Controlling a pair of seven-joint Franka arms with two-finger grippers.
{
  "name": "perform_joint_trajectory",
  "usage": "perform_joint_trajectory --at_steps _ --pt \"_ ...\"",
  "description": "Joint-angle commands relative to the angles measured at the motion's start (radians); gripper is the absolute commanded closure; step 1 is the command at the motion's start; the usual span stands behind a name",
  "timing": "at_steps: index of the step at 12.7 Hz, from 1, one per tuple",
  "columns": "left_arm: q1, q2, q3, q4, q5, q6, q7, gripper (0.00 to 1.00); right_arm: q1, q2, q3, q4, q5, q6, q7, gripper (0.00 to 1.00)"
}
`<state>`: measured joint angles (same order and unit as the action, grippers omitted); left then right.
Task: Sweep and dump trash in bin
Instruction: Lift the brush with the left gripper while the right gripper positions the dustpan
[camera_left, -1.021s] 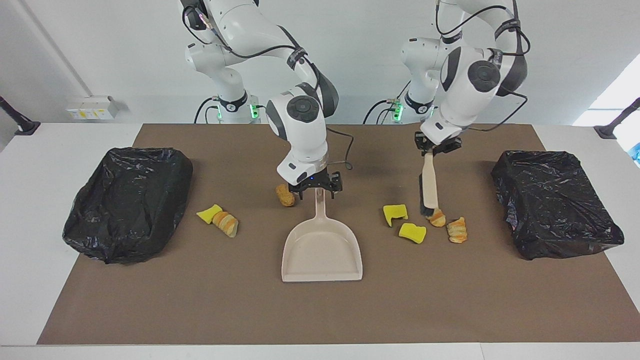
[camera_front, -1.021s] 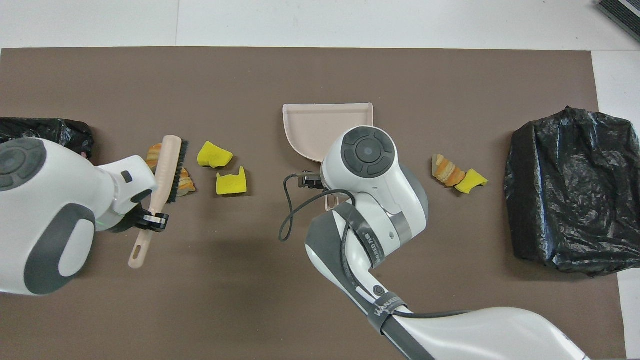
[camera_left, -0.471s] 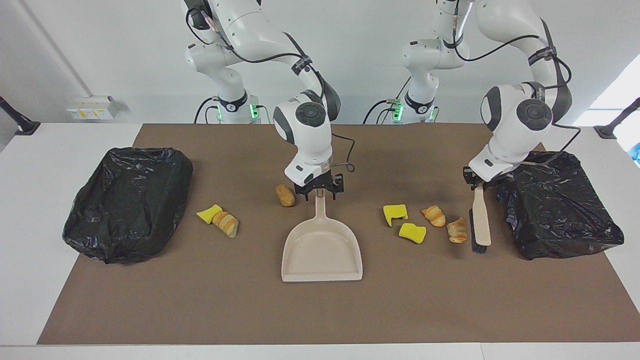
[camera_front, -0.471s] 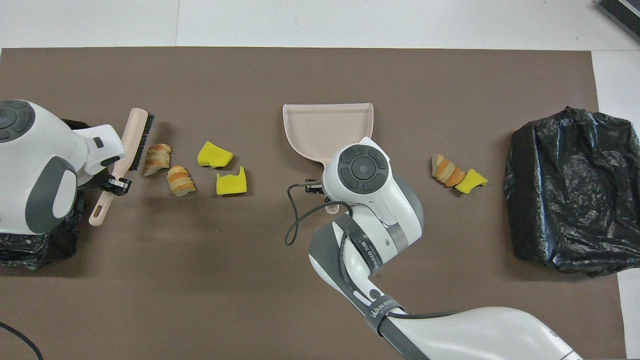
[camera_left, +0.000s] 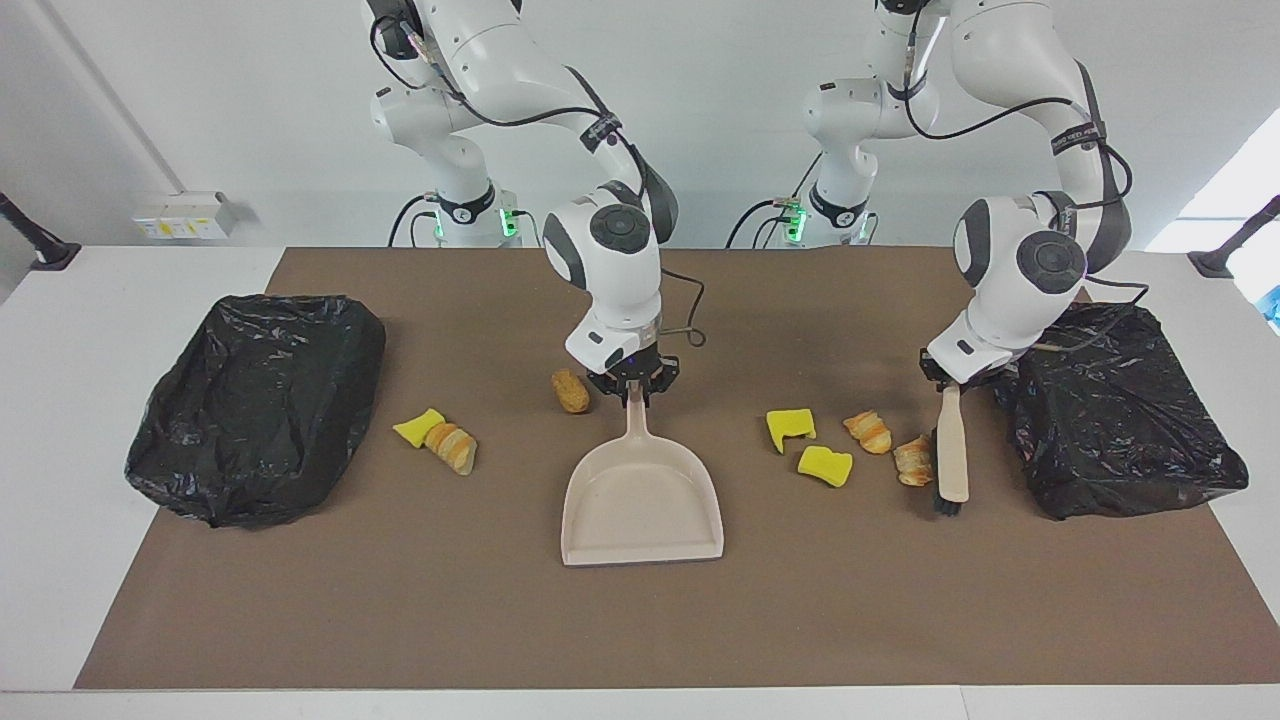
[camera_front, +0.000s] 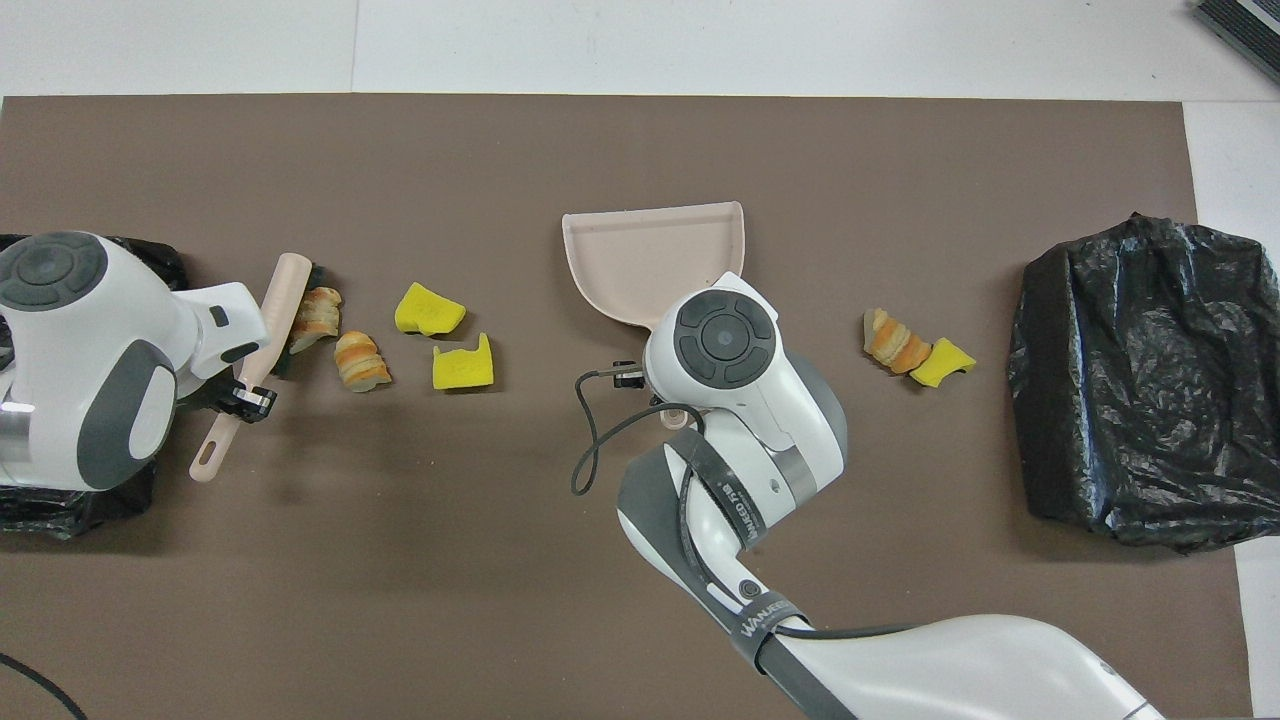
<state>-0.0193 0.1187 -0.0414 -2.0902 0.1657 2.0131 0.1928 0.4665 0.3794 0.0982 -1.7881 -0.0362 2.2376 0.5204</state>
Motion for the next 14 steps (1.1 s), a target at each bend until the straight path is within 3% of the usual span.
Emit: perform_joint_trajectory --at_steps 1,8,11,14 --pt "-0.029 -0.086 -0.009 -0.105 0.011 -0.003 -0.009 1.0 -0.016 -0.059 0.009 -0.004 0.004 -0.056 -0.118 1.0" --pt "-0.258 -0.108 -0.009 -0.094 -0.127 -0.103 -0.344 1.0 -0.063 -0.114 0.008 -0.004 0.005 -0.196 -0.829 1.0" --pt "-0.208 -0.091 -0.002 -0.033 -0.135 -0.108 -0.436 1.0 -0.084 -0.123 0.008 -0.008 0.004 -0.263 -1.104 1.0" --pt "-0.13 -0.082 -0.002 -0.043 -0.156 -0.065 -0.539 1.0 -0.106 -0.134 0.005 -0.034 -0.016 -0.296 -1.35 1.0"
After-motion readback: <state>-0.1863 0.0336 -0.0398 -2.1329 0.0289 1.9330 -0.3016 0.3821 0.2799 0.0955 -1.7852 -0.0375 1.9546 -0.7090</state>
